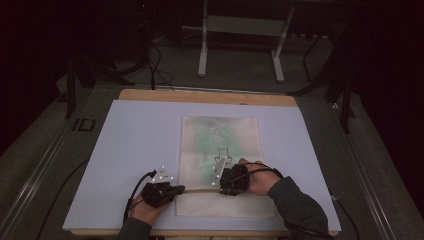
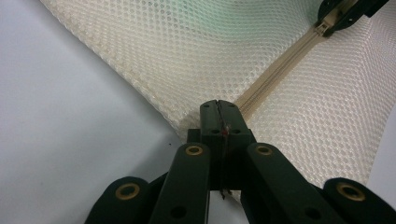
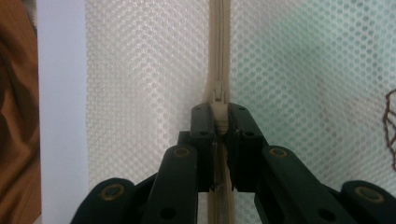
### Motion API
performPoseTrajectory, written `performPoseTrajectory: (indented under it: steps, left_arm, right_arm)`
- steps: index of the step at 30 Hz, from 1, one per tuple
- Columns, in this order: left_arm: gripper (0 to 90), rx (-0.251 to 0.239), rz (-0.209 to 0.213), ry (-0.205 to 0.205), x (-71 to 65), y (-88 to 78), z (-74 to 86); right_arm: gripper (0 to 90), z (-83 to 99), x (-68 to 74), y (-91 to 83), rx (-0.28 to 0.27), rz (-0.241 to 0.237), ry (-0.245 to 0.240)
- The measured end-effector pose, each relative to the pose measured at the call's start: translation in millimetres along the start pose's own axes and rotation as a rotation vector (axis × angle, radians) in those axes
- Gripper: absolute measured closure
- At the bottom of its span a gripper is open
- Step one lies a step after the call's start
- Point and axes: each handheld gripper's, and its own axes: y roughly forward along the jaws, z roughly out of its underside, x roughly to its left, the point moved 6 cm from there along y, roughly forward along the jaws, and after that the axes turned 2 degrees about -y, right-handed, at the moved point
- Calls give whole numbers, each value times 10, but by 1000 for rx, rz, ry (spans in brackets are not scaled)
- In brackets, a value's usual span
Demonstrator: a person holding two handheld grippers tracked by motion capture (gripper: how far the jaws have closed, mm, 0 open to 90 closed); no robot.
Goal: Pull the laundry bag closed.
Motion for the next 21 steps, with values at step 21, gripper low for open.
performPoseTrajectory:
  steps: [21]
  left_arm:
    - [895, -2, 4, -8, 2, 2, 0]
  right_arm:
    - [823, 136, -4, -45, 7, 1, 29]
